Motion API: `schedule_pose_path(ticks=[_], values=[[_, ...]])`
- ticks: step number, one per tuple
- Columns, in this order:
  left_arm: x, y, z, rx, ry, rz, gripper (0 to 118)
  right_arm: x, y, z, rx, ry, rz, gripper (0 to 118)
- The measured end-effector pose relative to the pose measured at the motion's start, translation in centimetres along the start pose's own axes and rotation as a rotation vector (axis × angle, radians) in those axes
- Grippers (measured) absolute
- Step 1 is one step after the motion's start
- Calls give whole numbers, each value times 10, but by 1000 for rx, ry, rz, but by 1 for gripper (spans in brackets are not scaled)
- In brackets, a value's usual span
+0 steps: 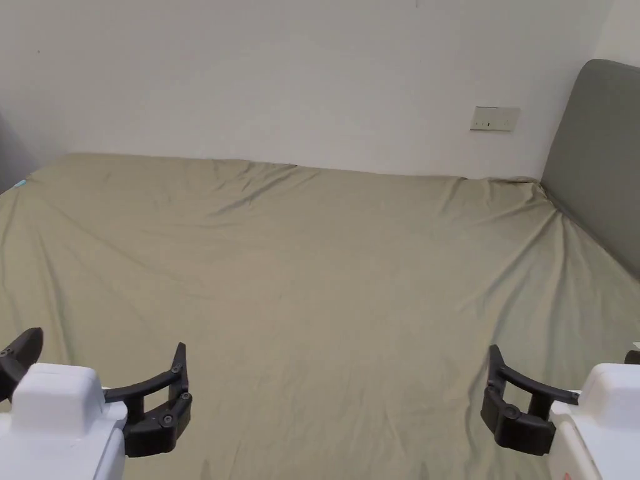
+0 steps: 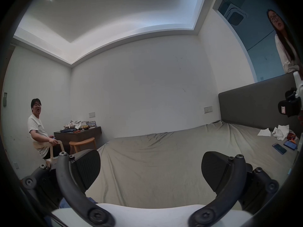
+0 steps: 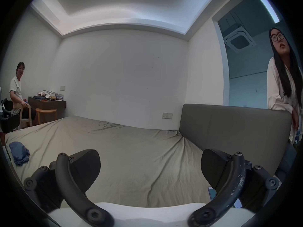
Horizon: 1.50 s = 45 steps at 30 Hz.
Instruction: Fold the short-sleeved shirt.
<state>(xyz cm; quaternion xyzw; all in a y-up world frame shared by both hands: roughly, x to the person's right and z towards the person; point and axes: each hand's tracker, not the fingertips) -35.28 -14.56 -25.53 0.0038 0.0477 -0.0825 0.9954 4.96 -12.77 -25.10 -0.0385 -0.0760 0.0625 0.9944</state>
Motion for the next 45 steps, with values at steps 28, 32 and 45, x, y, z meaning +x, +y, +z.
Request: schedule_pose_path(ticks=[28,32,45], values=[[-5,5,-7,13,25,56,118,-26,24,-9,-59,56,-124,118],[-2,6,-6,10,21,47,118,-28,23,-11,-59,45,-94,118],[-4,8,-4,11,25,42,118,-23,23,-7,-59,35,-106,118]])
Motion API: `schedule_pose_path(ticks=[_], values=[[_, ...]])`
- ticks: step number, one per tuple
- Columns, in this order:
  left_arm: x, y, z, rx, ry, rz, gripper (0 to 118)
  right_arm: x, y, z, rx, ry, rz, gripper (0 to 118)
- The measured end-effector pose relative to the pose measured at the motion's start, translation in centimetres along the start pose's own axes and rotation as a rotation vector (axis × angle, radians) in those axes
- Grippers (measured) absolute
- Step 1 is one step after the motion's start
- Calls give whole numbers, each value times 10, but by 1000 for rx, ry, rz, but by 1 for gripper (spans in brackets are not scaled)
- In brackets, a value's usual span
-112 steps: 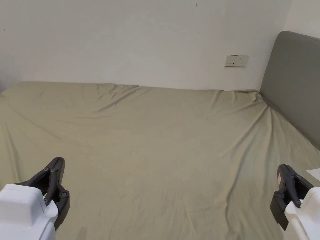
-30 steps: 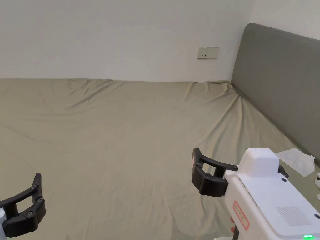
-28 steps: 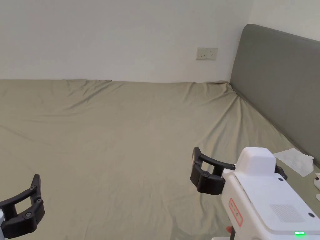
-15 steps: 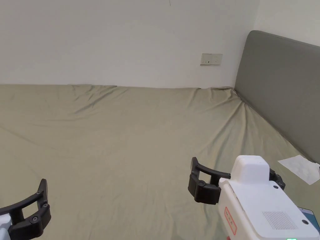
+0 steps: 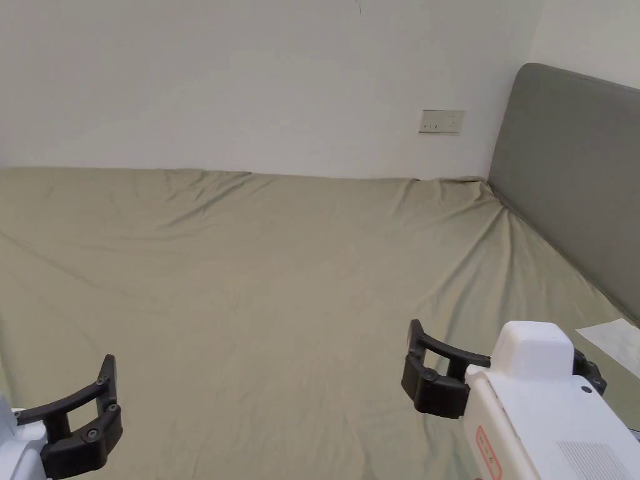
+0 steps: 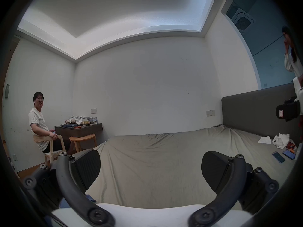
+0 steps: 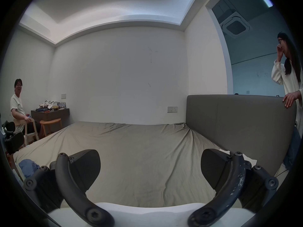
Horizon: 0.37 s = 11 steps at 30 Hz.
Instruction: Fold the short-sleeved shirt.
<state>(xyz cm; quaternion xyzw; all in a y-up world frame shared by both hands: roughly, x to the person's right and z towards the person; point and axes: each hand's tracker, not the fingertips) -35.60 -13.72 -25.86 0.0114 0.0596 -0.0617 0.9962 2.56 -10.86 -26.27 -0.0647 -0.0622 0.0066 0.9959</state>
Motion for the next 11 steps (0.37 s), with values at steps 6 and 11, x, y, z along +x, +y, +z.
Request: schedule_pose_path(ticks=[6,11], values=[[-1,0,0,-2,6,8,118,2,2,0,-7,-2,22,118],[1,0,-1,0,-1,5,118,2,3,-1,-10,-6,37,118]])
